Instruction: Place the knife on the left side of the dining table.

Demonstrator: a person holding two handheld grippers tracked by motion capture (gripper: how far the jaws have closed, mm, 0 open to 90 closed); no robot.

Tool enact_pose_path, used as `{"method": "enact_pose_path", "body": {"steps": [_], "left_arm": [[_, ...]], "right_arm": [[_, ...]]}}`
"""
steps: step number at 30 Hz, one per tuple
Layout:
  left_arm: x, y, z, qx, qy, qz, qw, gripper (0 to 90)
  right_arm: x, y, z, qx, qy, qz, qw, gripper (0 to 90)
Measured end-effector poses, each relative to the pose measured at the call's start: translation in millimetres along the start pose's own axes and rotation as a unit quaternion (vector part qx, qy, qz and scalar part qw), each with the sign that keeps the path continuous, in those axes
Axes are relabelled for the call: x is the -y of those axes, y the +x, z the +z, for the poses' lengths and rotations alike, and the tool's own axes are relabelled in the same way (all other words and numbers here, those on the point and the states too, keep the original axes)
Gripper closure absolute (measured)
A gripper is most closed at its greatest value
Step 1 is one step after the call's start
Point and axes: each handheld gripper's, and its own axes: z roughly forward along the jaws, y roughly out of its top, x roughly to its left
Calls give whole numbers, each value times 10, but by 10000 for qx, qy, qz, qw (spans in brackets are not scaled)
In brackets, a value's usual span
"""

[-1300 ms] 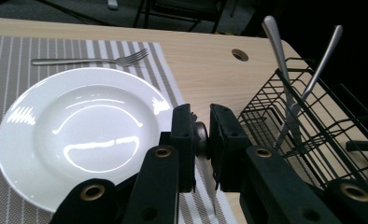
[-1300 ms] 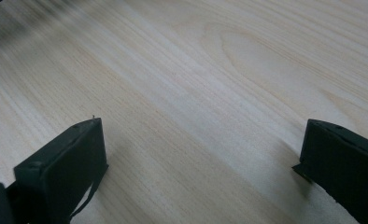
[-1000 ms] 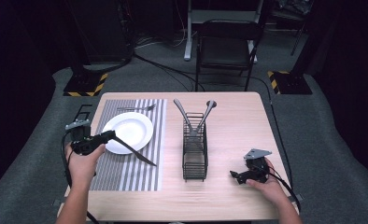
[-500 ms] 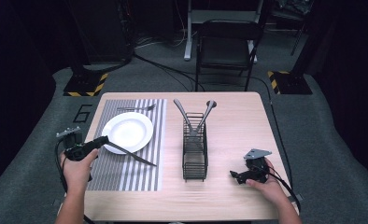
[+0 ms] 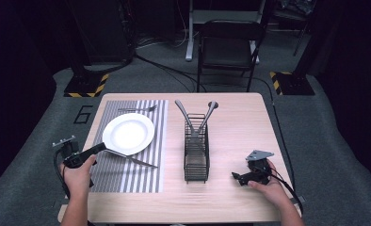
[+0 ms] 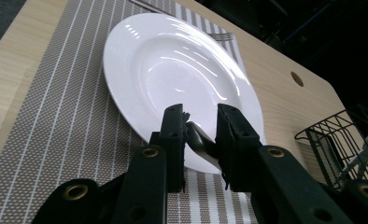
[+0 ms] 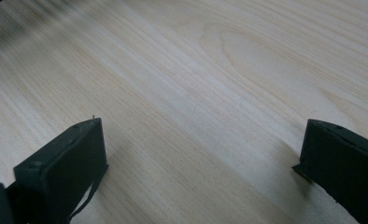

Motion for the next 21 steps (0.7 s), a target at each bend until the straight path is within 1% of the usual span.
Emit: {"method": "enact_pose_path", "body": {"steps": [1, 2, 4, 6, 9, 10, 11, 12, 14, 16, 18, 20, 21], "left_arm": [[9, 27, 1, -1, 36, 12, 10000, 724], [21, 41, 12, -10, 3, -66, 10000, 723], [49, 83, 29, -52, 2, -143, 9999, 719], [64, 107, 40, -81, 10, -153, 9998, 715], [82, 129, 50, -107, 8, -202, 9997, 710], [86, 143, 47, -101, 37, -170, 9998, 709], [92, 154, 50, -98, 32, -173, 9998, 708], [100, 157, 56, -113, 19, -238, 9997, 707], [114, 185, 62, -129, 45, -251, 9996, 704], [131, 209, 70, -145, 43, -317, 9994, 702], [146, 237, 74, -151, 80, -319, 9993, 700], [161, 253, 86, -200, 78, -325, 9992, 695], [168, 264, 88, -230, 116, -285, 9993, 693]], "right_arm": [[0, -2, 0, -22, -4, -7, 10000, 0], [0, 1, 0, 4, -1, 2, 10000, 0], [0, -2, 1, -21, -5, -8, 10000, 0], [0, 1, 0, 5, -2, 3, 10000, 0], [1, -2, 0, -20, -4, -9, 10000, 0], [0, 1, 1, 5, -2, 2, 10000, 0], [0, -2, 0, -21, -3, -7, 10000, 0], [0, -2, 1, -19, -5, -7, 10000, 0], [0, -2, 0, -21, -4, -7, 10000, 0], [0, 0, 0, 1, -1, 1, 10000, 0], [0, 0, 0, 2, -1, 1, 10000, 0], [0, -2, 0, -20, -4, -7, 10000, 0], [0, 0, 0, -1, -1, 0, 10000, 0]]}}
